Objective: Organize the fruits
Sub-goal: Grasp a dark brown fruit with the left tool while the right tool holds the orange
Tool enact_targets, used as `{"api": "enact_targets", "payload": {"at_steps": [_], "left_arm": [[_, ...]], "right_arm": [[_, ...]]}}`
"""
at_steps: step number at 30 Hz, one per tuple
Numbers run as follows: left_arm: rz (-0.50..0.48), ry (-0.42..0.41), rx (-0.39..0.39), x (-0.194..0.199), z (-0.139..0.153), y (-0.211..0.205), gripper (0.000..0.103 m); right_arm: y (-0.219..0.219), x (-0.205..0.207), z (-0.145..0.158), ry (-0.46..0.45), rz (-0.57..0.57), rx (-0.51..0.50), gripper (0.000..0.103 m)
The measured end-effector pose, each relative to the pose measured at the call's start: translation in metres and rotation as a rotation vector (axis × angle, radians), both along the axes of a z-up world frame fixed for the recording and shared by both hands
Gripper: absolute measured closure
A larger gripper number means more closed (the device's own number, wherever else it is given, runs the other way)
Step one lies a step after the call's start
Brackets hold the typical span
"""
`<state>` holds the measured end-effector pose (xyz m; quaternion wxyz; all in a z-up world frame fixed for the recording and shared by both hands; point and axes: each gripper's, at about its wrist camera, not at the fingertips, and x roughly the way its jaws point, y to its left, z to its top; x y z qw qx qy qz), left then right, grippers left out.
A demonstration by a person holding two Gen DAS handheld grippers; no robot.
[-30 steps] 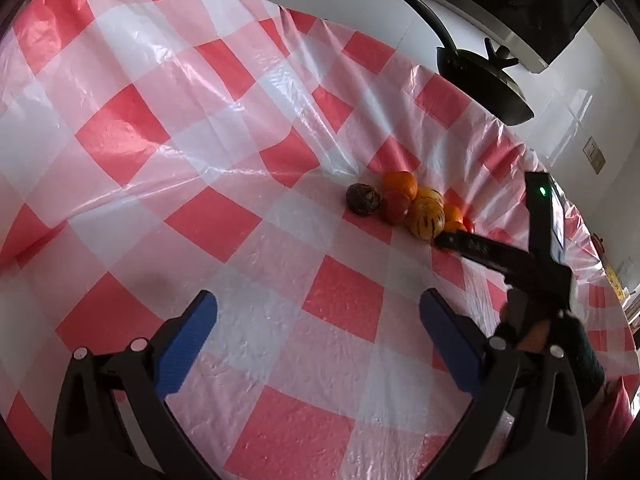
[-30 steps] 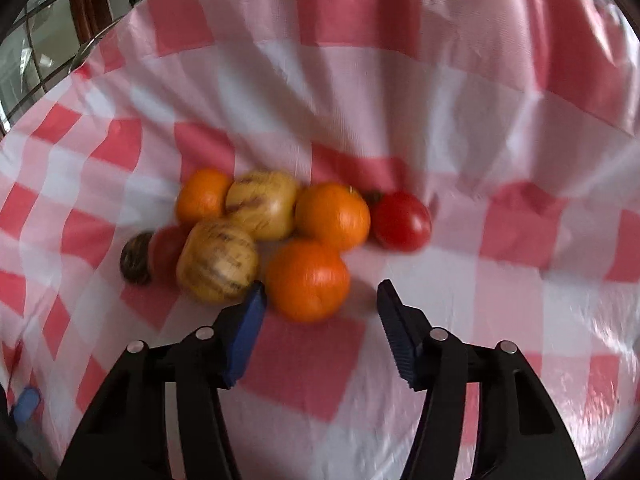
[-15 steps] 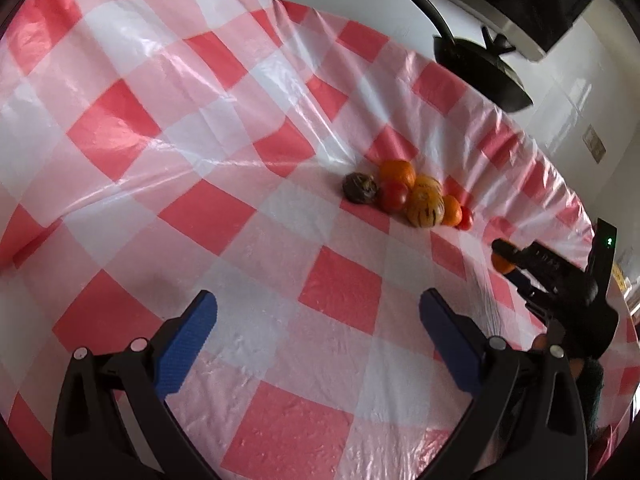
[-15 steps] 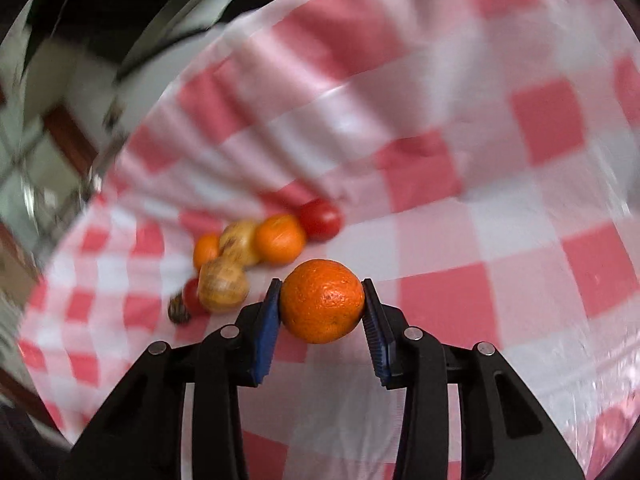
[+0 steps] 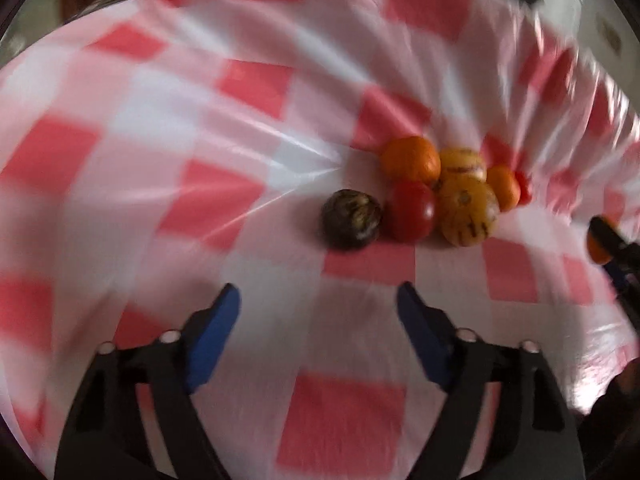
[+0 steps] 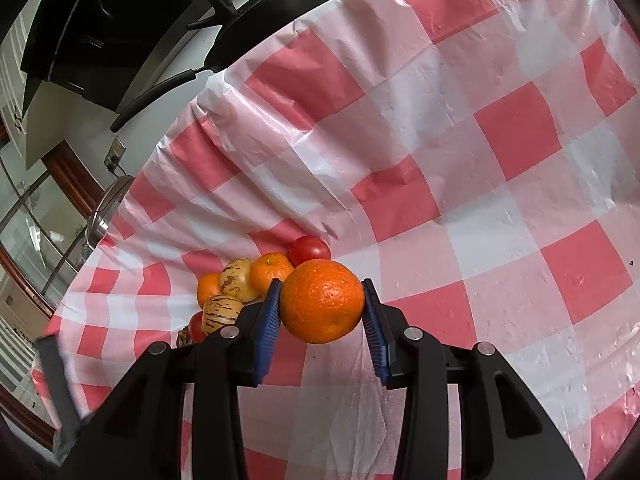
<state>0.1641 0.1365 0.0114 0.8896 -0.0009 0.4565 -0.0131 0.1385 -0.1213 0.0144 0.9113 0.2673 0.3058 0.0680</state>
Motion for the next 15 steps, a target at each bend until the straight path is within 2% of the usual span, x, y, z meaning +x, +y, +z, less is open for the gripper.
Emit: {"api": "enact_targets", "payload": {"at_steps": [2,5,7,8,9,13,15], "left_arm": [[-0.059,-0.009,0.070,0.013,0.000,-0.008,0.032],[-0.108,-0.011,0.094,0.030,0.002,-0.012,0.036],[-0.146,-0.017,0.070,0.038,0.001,-0.014,0.051],[-0.165,-0.017,0.046,0.042,0.002,-0.014,0.055],[-0.175,-0.014,0.033,0.042,0.002,-0.014,0.064],[-0.161,-0.057,0.082,0.021,0.003,-0.020,0.064],[-0.133,-0.103,0.032,-0.006,0.010,-0.017,0.064]], "right_arm": [[0.000,0.001,0.000,0.001,0.000,-0.003,0.064],[0.001,0.002,-0.001,0.002,0.000,-0.004,0.064],[0.001,0.003,-0.001,0.005,0.005,-0.006,0.064],[0.001,0.003,-0.001,0.005,0.003,-0.005,0.064],[0.001,0.002,-0.001,0.004,0.003,-0.004,0.064],[0.001,0.002,-0.001,0.004,0.000,-0.003,0.064],[0.000,0.001,-0.001,0.003,0.000,-0.002,0.064]]}}
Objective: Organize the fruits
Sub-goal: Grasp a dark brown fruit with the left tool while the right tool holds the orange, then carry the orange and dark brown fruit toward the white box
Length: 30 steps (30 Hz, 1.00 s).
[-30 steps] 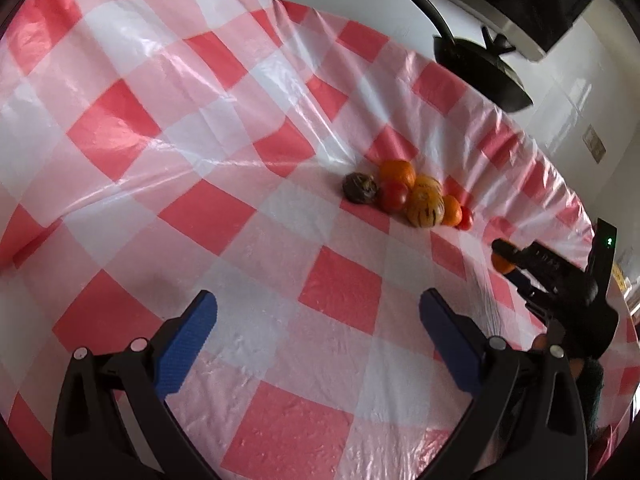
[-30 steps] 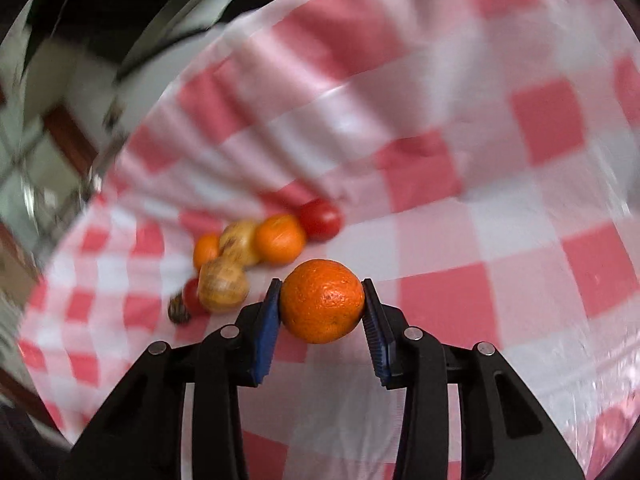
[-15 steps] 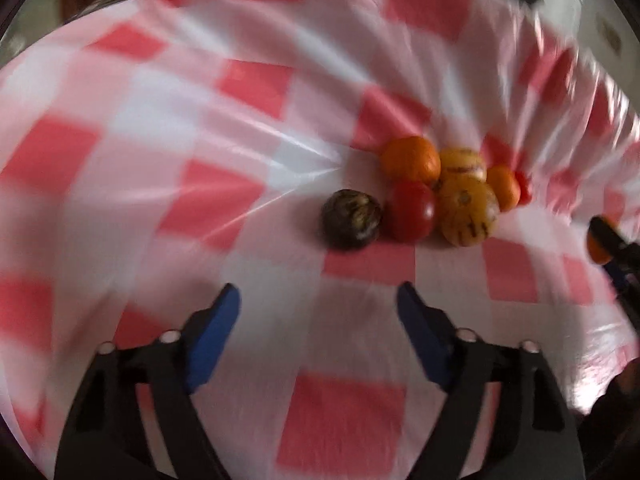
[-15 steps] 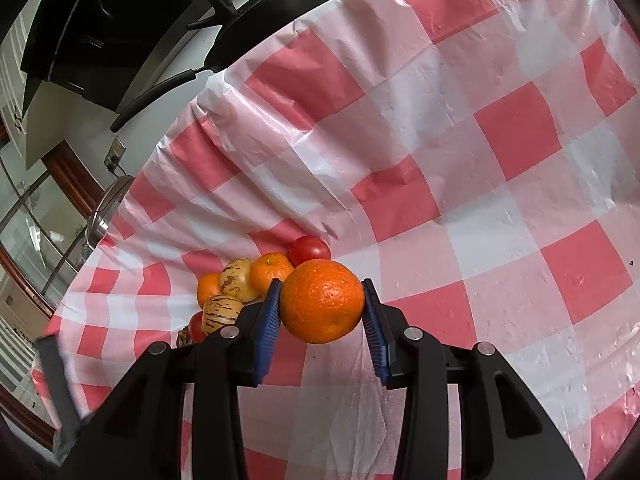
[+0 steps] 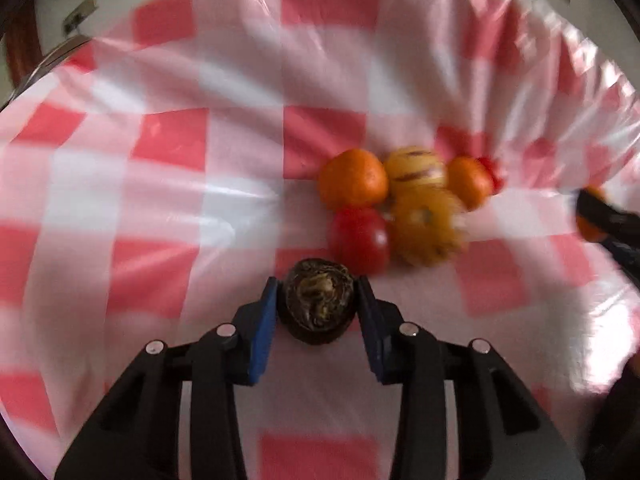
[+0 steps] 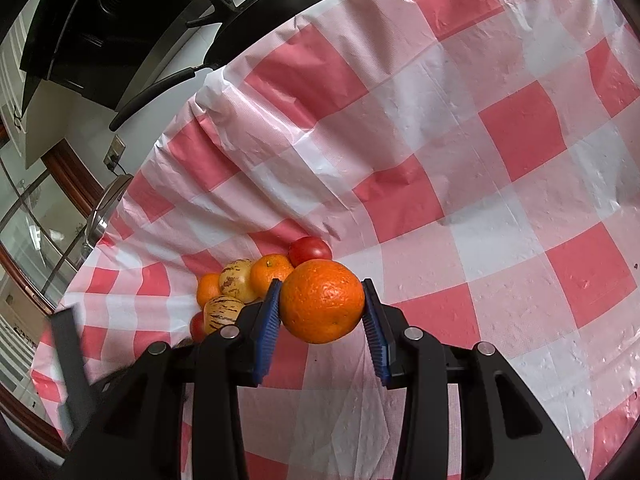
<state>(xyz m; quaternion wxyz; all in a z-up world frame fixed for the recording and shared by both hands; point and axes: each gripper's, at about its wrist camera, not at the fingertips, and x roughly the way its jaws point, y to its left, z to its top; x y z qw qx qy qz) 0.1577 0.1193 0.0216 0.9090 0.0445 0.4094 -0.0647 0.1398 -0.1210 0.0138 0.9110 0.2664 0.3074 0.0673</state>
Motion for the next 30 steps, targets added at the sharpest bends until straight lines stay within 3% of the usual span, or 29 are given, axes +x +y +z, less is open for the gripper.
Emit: {"api": "enact_targets", "payload": {"at_steps": [5,13,20,24,26,30], "left_arm": [[0.106,-0.055,-0.118,-0.060,0.015,0.014,0.064],[0.174,-0.095,-0.162,-0.089,0.031,0.024,0.064],[0.251,-0.140,-0.178,-0.137,0.046,0.040,0.064],[0.276,-0.140,-0.152,-0.188,0.053,0.058,0.064],[0.292,-0.141,-0.121,-0.214,0.053,0.069,0.064],[0.339,-0.129,-0.101,-0.258,0.047,0.097,0.064]], "right_arm": [[0.001,0.000,0.000,0.001,0.003,-0.002,0.064],[0.001,0.002,-0.002,0.014,0.004,0.005,0.064],[0.003,0.005,-0.003,0.048,0.000,-0.006,0.064],[0.017,0.002,-0.003,0.083,0.097,-0.037,0.064],[0.026,-0.014,-0.003,0.111,0.100,-0.065,0.064],[0.054,-0.064,-0.007,0.135,0.174,-0.010,0.064]]}}
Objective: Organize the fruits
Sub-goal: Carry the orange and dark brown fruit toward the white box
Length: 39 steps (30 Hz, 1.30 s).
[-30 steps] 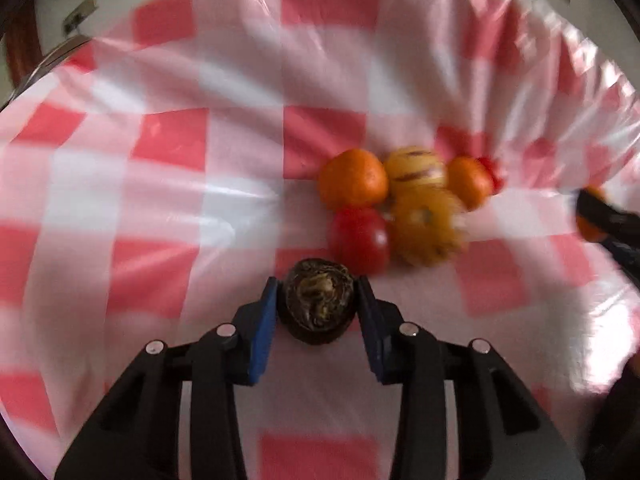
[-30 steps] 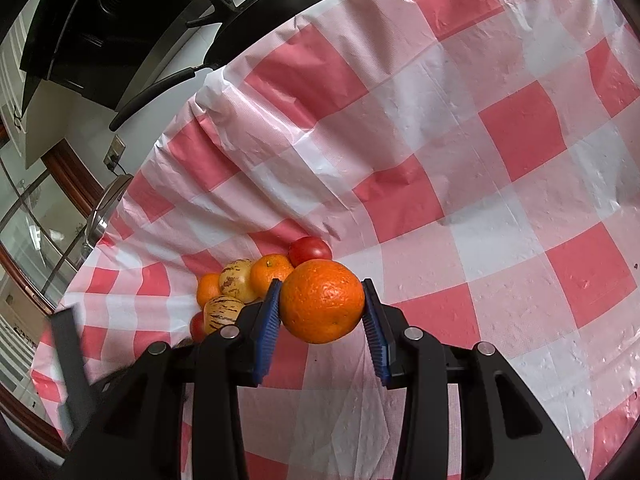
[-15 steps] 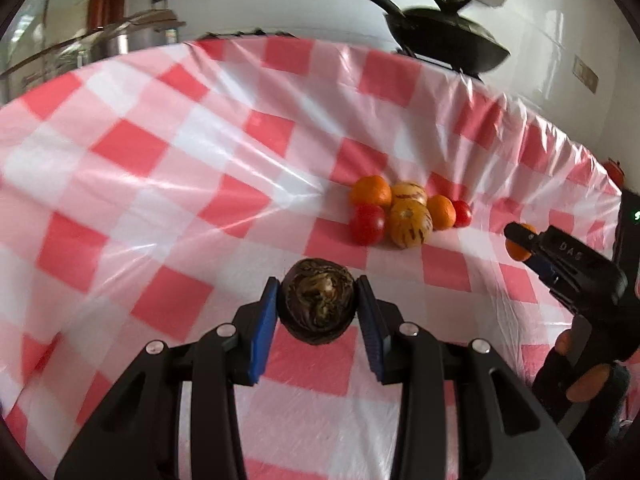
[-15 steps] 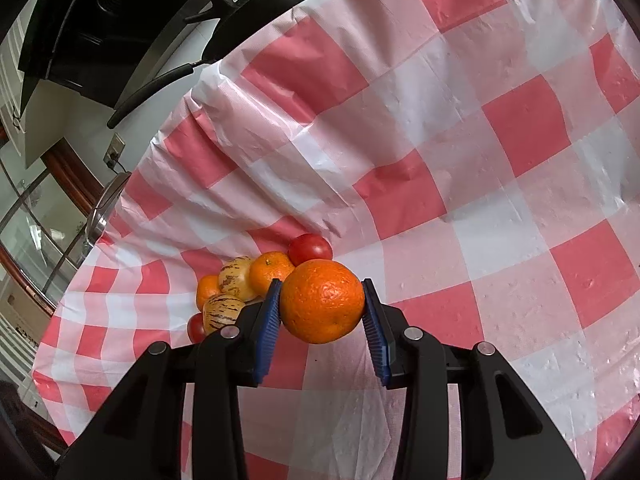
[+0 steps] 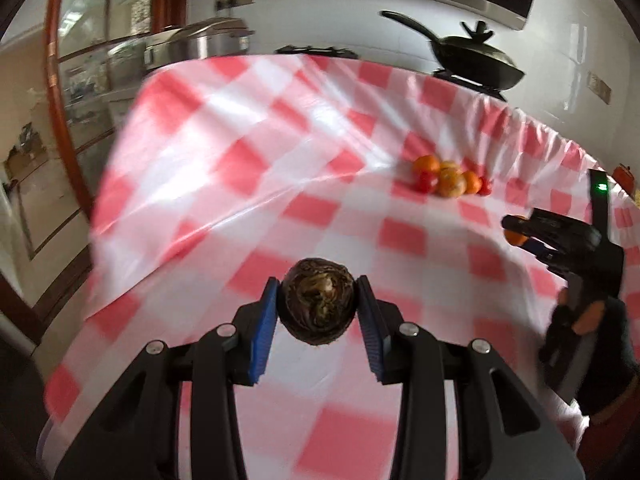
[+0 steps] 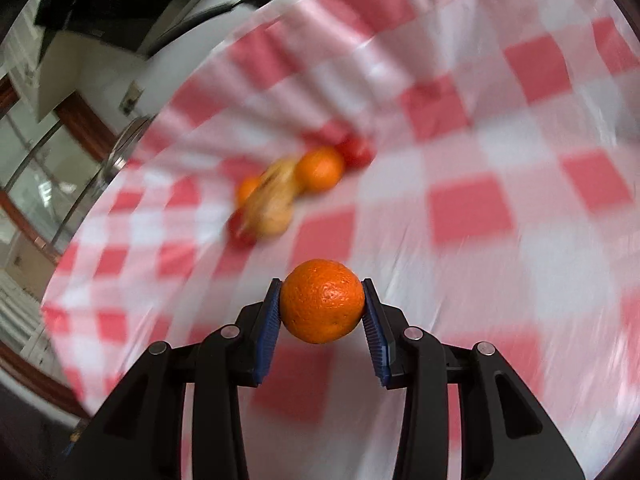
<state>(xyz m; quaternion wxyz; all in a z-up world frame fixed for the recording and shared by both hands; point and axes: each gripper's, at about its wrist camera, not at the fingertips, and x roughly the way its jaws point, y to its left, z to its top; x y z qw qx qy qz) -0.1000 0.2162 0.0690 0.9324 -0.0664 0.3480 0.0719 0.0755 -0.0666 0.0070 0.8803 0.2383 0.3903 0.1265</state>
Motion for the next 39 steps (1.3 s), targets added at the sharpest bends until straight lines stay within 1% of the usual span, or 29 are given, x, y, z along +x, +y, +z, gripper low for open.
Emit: {"api": "enact_targets", "payload": {"at_steps": [4,7,9,14,18,22,25,28,30,34,37,39], "left_arm": [[0.041,0.013,-0.003,-0.042,-0.008,0.026,0.064],[0.067,0.015,-0.002,-0.069,-0.015,0.041,0.064],[0.077,0.019,0.000,-0.084,-0.019,0.049,0.064],[0.092,0.014,0.022,-0.117,-0.023,0.069,0.064],[0.109,0.017,0.021,-0.143,-0.031,0.086,0.064],[0.137,0.027,0.007,-0.170,-0.042,0.103,0.064],[0.178,0.032,0.004,-0.192,-0.050,0.121,0.064],[0.232,0.038,-0.024,-0.214,-0.059,0.143,0.064],[0.272,0.042,-0.041,-0.228,-0.067,0.158,0.064],[0.333,0.071,-0.078,-0.247,-0.086,0.183,0.064],[0.365,0.116,-0.093,-0.258,-0.107,0.196,0.064],[0.374,0.141,-0.100,-0.261,-0.118,0.200,0.064]], "right_arm": [[0.038,-0.050,0.000,0.009,0.091,0.019,0.064],[0.069,-0.088,0.004,-0.004,0.169,0.009,0.064],[0.088,-0.112,0.005,-0.005,0.222,-0.008,0.064],[0.130,-0.164,0.009,-0.032,0.338,-0.094,0.064],[0.157,-0.194,0.014,-0.063,0.424,-0.146,0.064],[0.181,-0.215,0.017,-0.082,0.503,-0.172,0.064],[0.208,-0.238,0.015,-0.096,0.589,-0.202,0.064],[0.228,-0.257,0.012,-0.106,0.660,-0.215,0.064],[0.248,-0.276,0.010,-0.122,0.729,-0.235,0.064],[0.280,-0.310,0.003,-0.152,0.865,-0.276,0.064],[0.302,-0.337,-0.006,-0.192,0.957,-0.329,0.063],[0.316,-0.349,-0.018,-0.173,1.016,-0.364,0.064]]}}
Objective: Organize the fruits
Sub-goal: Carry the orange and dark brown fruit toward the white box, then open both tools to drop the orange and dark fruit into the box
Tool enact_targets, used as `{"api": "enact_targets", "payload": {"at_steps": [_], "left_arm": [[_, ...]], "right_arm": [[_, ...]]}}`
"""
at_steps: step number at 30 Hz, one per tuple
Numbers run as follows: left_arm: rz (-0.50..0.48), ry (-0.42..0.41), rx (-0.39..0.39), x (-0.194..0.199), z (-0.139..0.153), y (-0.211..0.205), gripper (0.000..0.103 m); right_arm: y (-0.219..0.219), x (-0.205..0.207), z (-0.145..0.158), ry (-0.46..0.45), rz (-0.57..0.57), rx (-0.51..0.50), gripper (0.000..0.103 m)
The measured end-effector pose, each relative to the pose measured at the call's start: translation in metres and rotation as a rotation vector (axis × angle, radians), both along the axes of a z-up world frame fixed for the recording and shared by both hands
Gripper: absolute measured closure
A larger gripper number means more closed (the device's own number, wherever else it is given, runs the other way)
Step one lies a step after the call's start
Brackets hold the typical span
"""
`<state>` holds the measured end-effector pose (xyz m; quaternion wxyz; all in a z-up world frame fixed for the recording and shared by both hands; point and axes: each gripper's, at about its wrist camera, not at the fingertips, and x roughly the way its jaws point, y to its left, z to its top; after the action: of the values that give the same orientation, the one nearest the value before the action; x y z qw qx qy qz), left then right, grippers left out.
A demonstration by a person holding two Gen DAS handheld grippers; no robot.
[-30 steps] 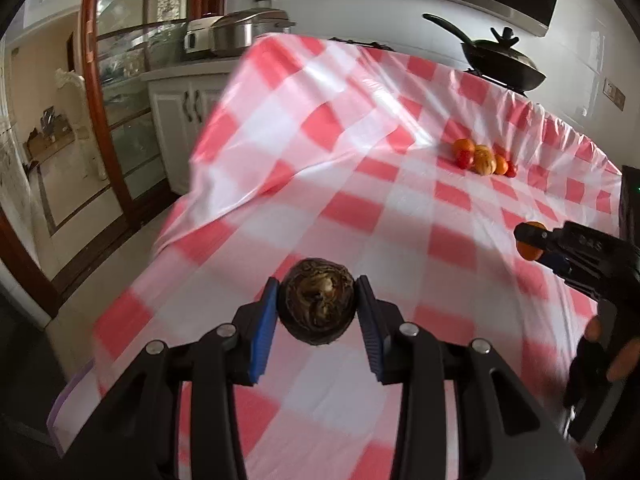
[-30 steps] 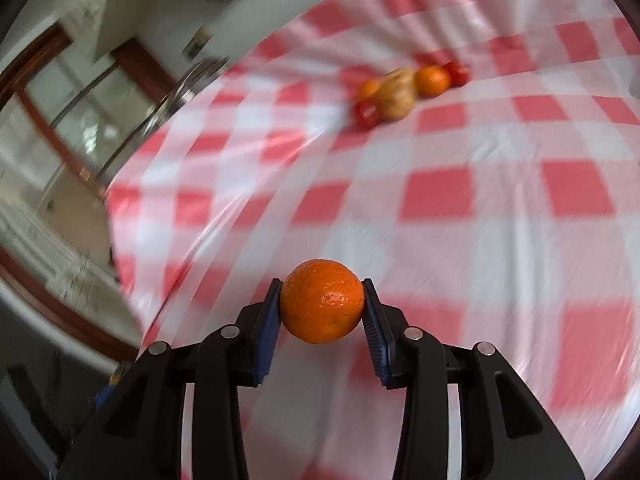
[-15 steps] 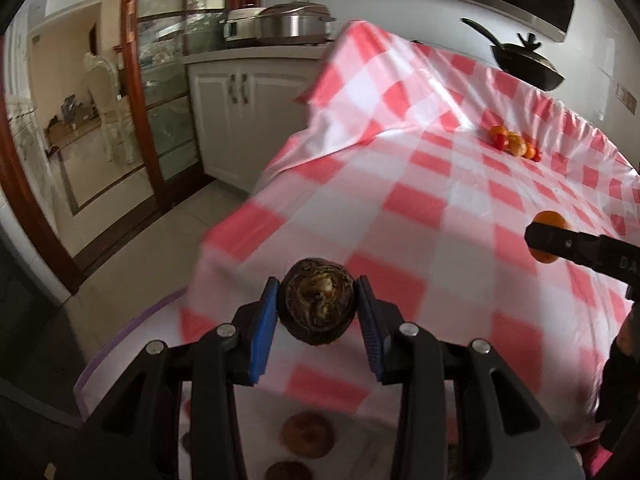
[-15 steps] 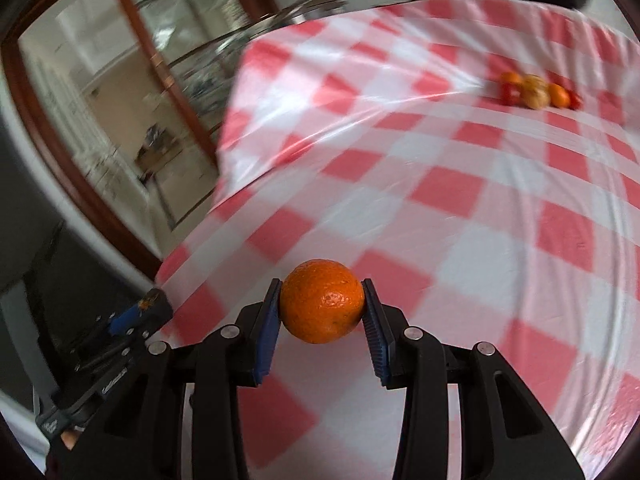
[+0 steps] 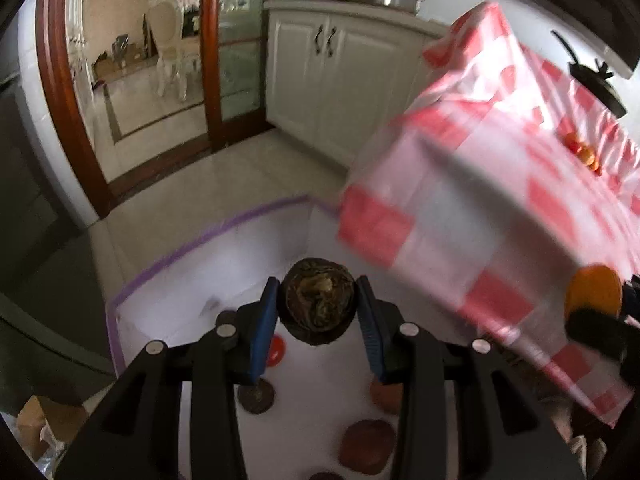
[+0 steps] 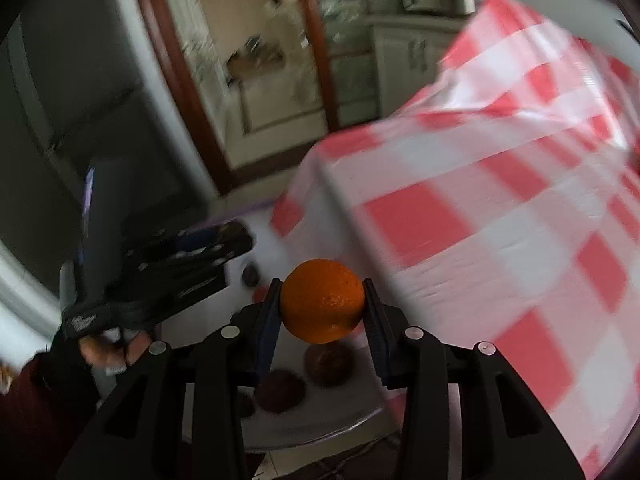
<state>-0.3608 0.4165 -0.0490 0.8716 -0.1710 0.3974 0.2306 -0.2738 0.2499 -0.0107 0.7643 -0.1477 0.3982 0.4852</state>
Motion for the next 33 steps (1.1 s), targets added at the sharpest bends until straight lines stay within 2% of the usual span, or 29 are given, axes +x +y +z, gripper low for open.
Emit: {"api": "enact_targets", "payload": {"at_steps": [7,11,15,19,26,27,30,33], "left_arm": [[0.011,0.092,-0.015,-0.004,-0.037,0.011,0.064],[-0.006,0.157,-0.035,-0.002,-0.060,0.012,0.064],[-0.045,0.214,-0.093,0.005,-0.079,0.010,0.064],[-0.071,0.281,-0.101,0.014,-0.089,0.009,0.064],[-0.096,0.353,-0.104,0.021,-0.101,0.007,0.063],[-0.096,0.355,-0.104,0.020,-0.102,0.007,0.061],[-0.091,0.348,-0.098,0.020,-0.100,0.006,0.039],[-0.081,0.340,-0.093,0.018,-0.099,0.005,0.036]], "right_arm": [[0.035,-0.041,-0.040,-0.037,0.165,-0.126,0.064],[0.047,-0.049,-0.074,0.003,0.213,-0.214,0.064],[0.051,-0.048,-0.103,0.065,0.221,-0.290,0.064],[0.053,-0.043,-0.123,0.102,0.203,-0.357,0.063],[0.059,-0.043,-0.135,0.118,0.190,-0.413,0.062],[0.059,-0.043,-0.135,0.118,0.188,-0.412,0.062],[0.063,-0.038,-0.130,0.114,0.179,-0.401,0.055],[0.057,-0.035,-0.124,0.122,0.180,-0.375,0.051]]}}
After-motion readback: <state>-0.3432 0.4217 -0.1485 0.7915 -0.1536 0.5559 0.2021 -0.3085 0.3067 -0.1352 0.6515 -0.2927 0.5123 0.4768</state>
